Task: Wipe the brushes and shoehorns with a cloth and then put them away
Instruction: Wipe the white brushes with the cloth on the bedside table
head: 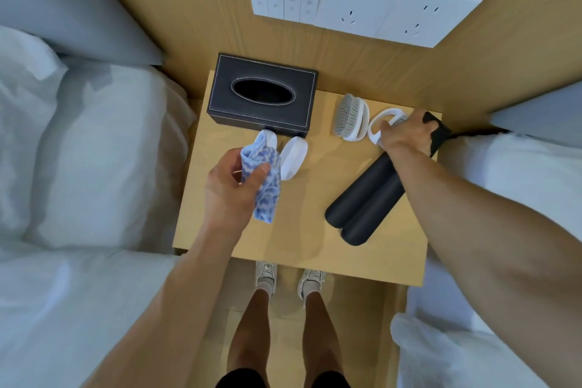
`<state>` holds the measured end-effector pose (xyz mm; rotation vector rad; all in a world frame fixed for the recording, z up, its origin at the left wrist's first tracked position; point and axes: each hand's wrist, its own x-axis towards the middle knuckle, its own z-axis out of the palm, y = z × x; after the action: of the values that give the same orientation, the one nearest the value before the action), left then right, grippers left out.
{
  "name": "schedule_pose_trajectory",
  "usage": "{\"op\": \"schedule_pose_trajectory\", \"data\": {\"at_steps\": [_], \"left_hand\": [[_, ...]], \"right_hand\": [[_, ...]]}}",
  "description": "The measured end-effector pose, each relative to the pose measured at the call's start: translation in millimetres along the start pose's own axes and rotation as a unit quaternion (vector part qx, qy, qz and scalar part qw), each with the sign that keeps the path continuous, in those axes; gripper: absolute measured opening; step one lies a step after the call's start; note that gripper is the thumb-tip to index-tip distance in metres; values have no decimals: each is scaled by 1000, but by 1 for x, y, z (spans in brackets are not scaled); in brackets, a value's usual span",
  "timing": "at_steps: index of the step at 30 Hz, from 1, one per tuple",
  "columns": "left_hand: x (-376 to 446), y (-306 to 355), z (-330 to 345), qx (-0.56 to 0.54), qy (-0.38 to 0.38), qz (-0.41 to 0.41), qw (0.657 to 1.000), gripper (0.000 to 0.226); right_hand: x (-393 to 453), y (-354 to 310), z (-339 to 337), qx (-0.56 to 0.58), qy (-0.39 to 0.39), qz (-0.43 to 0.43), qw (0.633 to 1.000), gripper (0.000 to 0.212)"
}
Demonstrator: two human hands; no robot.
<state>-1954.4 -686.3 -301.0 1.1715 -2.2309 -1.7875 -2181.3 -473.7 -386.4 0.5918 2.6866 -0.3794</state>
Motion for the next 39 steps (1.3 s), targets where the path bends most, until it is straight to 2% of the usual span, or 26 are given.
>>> {"op": "schedule_pose_trajectory", "data": {"at_steps": [5,8,11,14,16,20,23,27,31,35,39], "left_hand": [[-2,-2,-3,11,15,3,1000,8],[-4,3,-5,8,17,10,1000,8],[-6,12,-3,2,27,4,1000,7],[-12,33,-2,-13,22,8,1000,13],[-18,54,-3,-23,1,23,999,16],[-36,96,-8,-50,-31,56,997,14],[-57,133,-12,-74,-72,96,990,18],[-81,177,-20,-19,-82,151,985,12],[-105,208,-23,48,-66,233,969,10],[-124,224,-28,71,-82,295,949,17],[-135,236,-37,73,-72,347,932,28]], "right_hand": [[14,-4,5,22,-43,12,999,75],[18,-6,0,81,-45,47,995,72],[12,-3,-14,182,-83,101,975,66],[-12,6,-39,364,-126,122,915,58],[-40,17,-66,451,-196,95,865,60],[-107,32,-123,524,-347,-29,778,65],[-156,38,-156,537,-401,-113,733,64],[-207,36,-189,530,-412,-173,721,63],[-238,28,-213,538,-384,-220,718,64],[-249,20,-234,572,-341,-238,707,58],[-252,16,-257,580,-331,-262,697,58]]}}
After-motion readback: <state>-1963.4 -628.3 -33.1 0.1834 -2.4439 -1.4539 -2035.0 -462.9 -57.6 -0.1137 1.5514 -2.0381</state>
